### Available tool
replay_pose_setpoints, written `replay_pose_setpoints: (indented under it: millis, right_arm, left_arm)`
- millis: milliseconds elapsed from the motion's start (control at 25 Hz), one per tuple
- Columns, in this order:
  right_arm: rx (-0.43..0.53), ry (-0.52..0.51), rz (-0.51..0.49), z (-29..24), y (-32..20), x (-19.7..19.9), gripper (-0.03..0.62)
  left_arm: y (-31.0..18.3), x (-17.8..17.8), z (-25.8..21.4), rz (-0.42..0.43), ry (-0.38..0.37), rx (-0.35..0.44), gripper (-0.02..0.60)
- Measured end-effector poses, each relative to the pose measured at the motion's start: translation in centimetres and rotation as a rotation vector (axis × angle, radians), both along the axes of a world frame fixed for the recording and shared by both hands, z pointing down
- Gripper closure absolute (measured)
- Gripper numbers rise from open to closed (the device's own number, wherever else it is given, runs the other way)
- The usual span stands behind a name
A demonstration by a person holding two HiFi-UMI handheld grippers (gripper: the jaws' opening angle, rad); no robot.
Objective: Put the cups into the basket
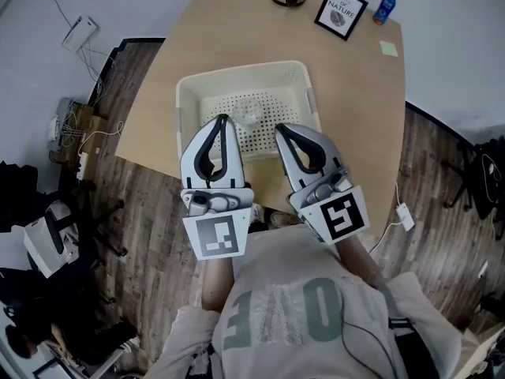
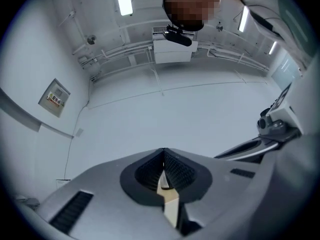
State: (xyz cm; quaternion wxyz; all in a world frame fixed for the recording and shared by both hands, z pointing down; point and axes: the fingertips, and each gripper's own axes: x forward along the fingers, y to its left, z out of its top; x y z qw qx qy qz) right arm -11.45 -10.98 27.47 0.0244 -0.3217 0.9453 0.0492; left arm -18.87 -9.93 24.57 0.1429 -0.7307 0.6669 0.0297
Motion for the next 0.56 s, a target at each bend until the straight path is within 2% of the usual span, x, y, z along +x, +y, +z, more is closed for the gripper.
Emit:
replay_pose_setpoints:
  millis: [120,280,560]
  right_arm:
    - [0.005,-0.004,0.011,0.2,-0.3,0.4,0.597]
    - [-0.001,-0.007,0.008,0.3,-0.2,0.1,0.597]
    - [-0.001,-0.003,-0.003,0.4,-0.2,-0.2,0.597]
  left_arm:
    - [0.0,0.3,0.3,-0.012,-0.036,-0.003,0.574]
    - [0.3,1.6,1.1,0.005,-0.165,-0.032,0.573]
    - [-0.3,2.9,1.1,0.018,-0.186,-0.042,0.574]
